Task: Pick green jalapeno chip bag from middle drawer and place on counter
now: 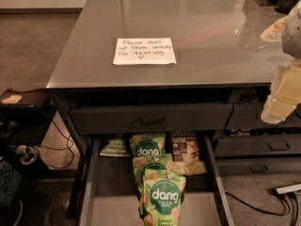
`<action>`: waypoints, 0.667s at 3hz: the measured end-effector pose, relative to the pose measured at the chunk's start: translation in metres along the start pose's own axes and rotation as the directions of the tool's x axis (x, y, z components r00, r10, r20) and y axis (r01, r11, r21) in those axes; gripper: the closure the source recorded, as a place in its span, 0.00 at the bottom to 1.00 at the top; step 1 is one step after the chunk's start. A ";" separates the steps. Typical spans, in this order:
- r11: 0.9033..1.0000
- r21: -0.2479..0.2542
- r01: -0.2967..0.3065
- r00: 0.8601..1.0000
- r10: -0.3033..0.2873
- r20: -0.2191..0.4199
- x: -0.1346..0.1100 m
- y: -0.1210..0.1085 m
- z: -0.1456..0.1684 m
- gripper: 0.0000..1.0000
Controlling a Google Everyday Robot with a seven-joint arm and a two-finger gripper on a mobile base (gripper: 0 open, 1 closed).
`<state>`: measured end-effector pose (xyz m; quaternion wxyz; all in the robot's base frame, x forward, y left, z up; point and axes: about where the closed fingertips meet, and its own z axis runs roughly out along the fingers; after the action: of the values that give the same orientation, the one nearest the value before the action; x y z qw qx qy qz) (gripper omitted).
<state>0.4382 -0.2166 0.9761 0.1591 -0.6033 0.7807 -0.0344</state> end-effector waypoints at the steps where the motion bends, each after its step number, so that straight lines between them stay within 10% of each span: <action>1: 1.000 0.006 0.001 1.000 -0.001 0.011 -0.002 0.000 0.002 0.00; 2: 1.000 -0.009 -0.014 0.997 0.014 0.070 -0.005 0.008 0.024 0.00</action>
Offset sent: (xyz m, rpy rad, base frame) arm 0.0048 0.0246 -0.0618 0.1802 -0.0050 0.0067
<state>0.4386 -0.2058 0.9525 0.1840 -0.5993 0.7790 -0.0087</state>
